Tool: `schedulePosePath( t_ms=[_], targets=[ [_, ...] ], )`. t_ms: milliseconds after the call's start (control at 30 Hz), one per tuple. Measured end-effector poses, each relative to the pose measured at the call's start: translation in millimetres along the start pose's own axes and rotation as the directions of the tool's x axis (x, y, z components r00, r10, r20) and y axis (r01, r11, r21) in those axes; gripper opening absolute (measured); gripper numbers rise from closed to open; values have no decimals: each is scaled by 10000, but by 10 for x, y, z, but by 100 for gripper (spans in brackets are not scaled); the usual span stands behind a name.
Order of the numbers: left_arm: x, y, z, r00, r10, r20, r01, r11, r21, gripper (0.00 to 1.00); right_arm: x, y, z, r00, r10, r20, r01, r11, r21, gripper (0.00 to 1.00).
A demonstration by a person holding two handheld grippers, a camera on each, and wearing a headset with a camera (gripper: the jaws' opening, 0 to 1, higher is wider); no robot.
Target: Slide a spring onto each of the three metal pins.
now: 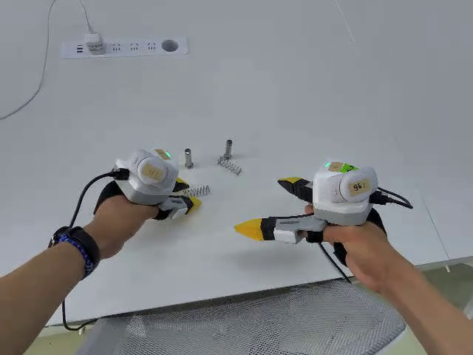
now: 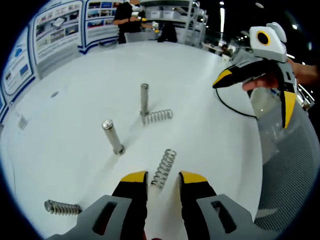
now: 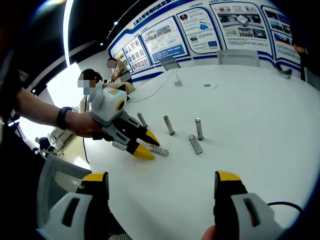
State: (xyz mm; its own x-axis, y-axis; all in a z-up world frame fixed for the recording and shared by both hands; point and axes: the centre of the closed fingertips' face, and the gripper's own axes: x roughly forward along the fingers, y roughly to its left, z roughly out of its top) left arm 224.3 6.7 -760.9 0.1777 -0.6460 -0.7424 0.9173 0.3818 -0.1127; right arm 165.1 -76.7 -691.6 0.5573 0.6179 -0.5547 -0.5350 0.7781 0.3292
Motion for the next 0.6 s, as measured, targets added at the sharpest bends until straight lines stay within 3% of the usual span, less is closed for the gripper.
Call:
schedulePosePath(
  t_ms=[67, 267, 367, 600],
  targets=[
    [2, 11, -17, 9998, 137, -129, -130, 9983, 569, 24, 4, 10, -8, 10000, 46, -59, -46, 10000, -28, 88],
    [-16, -16, -56, 9980, 429, -455, -376, 9931, 1112, 14, 13, 32, -34, 9997, 167, -197, -165, 9998, 91, 87],
    [4, 36, -50, 9972, 478, -578, -407, 9922, 1175, 12, 23, 65, -33, 9994, 246, -238, -245, 9997, 65, 87],
    [-7, 28, -88, 9960, 667, -590, -638, 9967, 499, 10, 32, 90, -28, 9993, 311, -225, -309, 9995, 85, 87]
  ],
)
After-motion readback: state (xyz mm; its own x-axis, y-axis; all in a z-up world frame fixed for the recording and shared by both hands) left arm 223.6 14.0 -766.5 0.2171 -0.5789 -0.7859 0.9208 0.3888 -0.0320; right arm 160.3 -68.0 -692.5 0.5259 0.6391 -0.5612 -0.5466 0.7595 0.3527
